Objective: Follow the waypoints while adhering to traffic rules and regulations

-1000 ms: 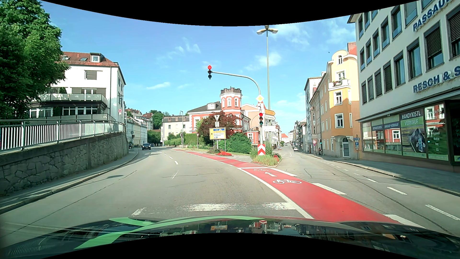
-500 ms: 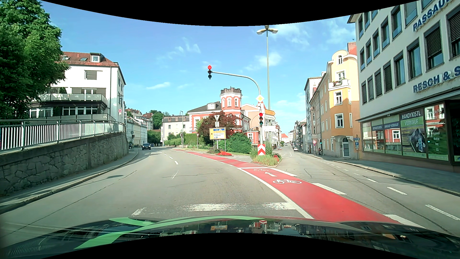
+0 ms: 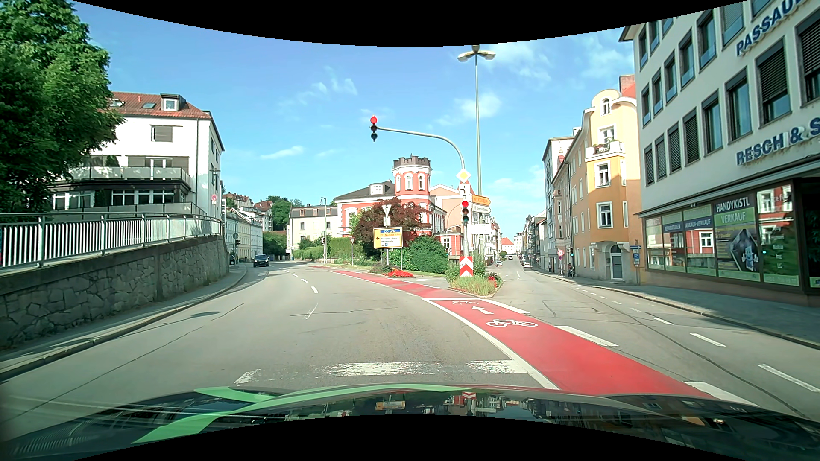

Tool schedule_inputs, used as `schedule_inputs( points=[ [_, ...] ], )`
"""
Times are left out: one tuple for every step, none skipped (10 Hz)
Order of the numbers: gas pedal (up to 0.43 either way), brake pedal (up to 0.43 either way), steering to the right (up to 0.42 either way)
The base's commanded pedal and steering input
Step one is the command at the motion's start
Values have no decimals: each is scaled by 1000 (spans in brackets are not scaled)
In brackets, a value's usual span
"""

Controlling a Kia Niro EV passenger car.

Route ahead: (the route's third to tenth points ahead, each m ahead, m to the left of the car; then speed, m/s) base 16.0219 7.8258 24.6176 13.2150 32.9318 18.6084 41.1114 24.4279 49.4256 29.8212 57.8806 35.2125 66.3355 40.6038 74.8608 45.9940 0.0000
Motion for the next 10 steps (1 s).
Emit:
schedule_inputs(
  points=[
    [0,457,-123],
    [0,457,-122],
    [0,451,-123],
    [0,457,-123],
    [0,457,-123],
    [0,457,-123],
    [0,457,-123],
    [0,457,-123],
    [0,457,-123],
    [0,457,-122]
  ],
)
